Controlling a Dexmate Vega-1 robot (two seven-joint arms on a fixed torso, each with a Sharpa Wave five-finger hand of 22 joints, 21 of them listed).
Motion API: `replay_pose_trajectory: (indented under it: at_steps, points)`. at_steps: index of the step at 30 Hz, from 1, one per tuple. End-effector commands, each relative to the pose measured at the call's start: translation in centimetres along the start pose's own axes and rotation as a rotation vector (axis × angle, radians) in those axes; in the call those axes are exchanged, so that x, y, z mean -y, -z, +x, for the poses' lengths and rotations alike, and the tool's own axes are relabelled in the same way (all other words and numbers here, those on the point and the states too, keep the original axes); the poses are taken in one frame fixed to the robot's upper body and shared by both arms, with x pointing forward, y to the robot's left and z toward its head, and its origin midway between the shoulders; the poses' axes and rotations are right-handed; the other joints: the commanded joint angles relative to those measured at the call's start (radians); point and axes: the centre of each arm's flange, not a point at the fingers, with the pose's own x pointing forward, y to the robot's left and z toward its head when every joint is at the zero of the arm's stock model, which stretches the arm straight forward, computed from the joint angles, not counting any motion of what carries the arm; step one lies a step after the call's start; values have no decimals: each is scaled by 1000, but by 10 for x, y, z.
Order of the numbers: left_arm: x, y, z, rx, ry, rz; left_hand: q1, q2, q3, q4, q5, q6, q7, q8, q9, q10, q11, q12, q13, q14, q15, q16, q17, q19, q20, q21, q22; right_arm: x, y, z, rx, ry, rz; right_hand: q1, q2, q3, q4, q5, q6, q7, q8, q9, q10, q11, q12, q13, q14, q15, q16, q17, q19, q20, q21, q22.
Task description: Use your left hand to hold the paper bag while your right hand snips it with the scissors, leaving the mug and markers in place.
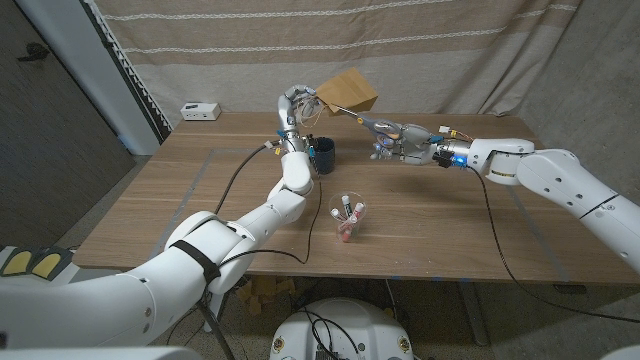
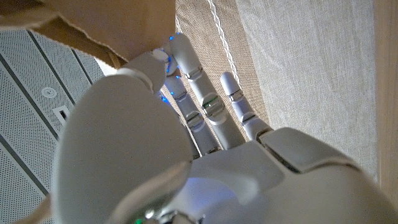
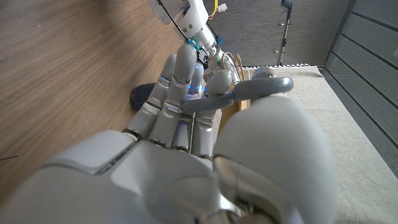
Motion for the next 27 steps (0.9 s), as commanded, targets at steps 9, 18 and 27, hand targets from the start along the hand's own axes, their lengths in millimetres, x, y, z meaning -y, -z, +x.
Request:
replay_pose_trajectory:
  at_steps: [9, 18, 27]
  points:
    - [1, 0, 1, 3, 1, -10, -6, -5, 10, -3, -4, -4, 1, 6, 1, -5, 2, -3, 0, -5, -2, -4, 3, -4, -135, 12, 2, -2, 0, -2, 2, 5, -10, 45, 122, -105, 31, -10, 13, -26, -38, -58, 269, -136, 20, -38, -27, -119, 19, -59, 6, -43, 25, -41]
    - [1, -1, 1, 4, -4, -11, -6, -6, 13, -3, -5, -3, 0, 9, 3, -4, 2, -2, 0, -6, -2, -5, 3, -5, -134, 13, 2, -3, -1, -2, 0, -5, -30, -35, 81, -162, 43, 10, -22, -31, -67, -81, 250, -117, -24, -94, -54, -120, 18, -102, 1, -23, 10, -85]
    - [1, 0, 1, 3, -6, -7, -7, -6, 16, -3, -7, -4, -2, 10, 1, -3, 2, -2, -2, -4, -2, -4, 5, -6, -135, 16, 2, -2, -2, -2, 1, -23, -40, -103, 76, -205, 52, 34, -49, -41, -75, -101, 142, -165, -143, -217, -106, -114, -67, -209, -12, 2, -18, -155]
